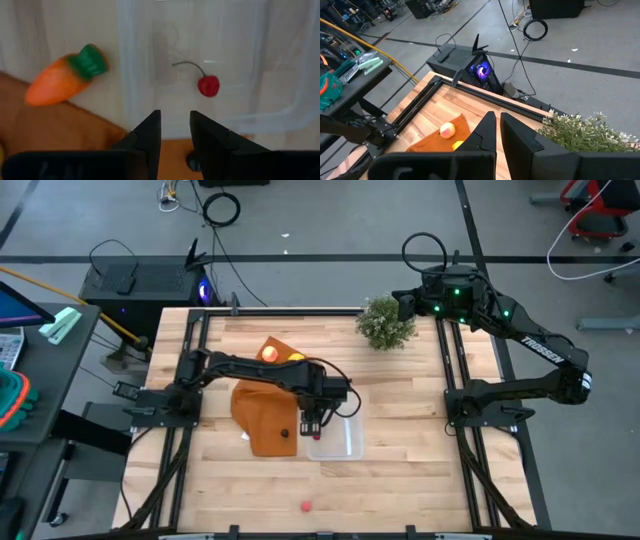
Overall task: Pick and placing Produce into tupperware
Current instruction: Put the black cherry into the transparent bin
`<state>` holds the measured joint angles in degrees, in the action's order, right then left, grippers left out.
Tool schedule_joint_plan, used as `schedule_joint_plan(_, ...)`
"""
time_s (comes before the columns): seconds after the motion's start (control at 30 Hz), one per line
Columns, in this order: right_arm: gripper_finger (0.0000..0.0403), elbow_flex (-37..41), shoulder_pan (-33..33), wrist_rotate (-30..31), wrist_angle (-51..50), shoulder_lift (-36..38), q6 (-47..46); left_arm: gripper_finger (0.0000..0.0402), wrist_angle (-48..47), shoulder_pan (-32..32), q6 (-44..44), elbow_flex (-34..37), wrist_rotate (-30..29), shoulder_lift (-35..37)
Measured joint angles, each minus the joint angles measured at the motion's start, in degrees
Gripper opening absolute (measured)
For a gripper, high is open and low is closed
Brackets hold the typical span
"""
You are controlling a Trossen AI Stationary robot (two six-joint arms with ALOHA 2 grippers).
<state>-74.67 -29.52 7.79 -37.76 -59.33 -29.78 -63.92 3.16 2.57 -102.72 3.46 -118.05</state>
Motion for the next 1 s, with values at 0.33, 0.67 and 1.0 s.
schedule_joint_plan(0.33,0.0001,0.0,0.0,0.0,-1.7,0.0,1.0,0.0111,-5.2,0.0,2.8,0.0,-0.3,3.3)
schedule_joint_plan(0.67,0.0001,0.0,0.0,-0.1,-3.2,0.0,3.1,0.0107,-11.1,0.8,7.5,0.0,-0.4,3.5)
schedule_joint_plan(1.0,0.0001,0.0,0.0,-0.5,-5.4,0.0,7.7,0.0072,0.3,5.7,16.3,0.0,-13.6,8.3)
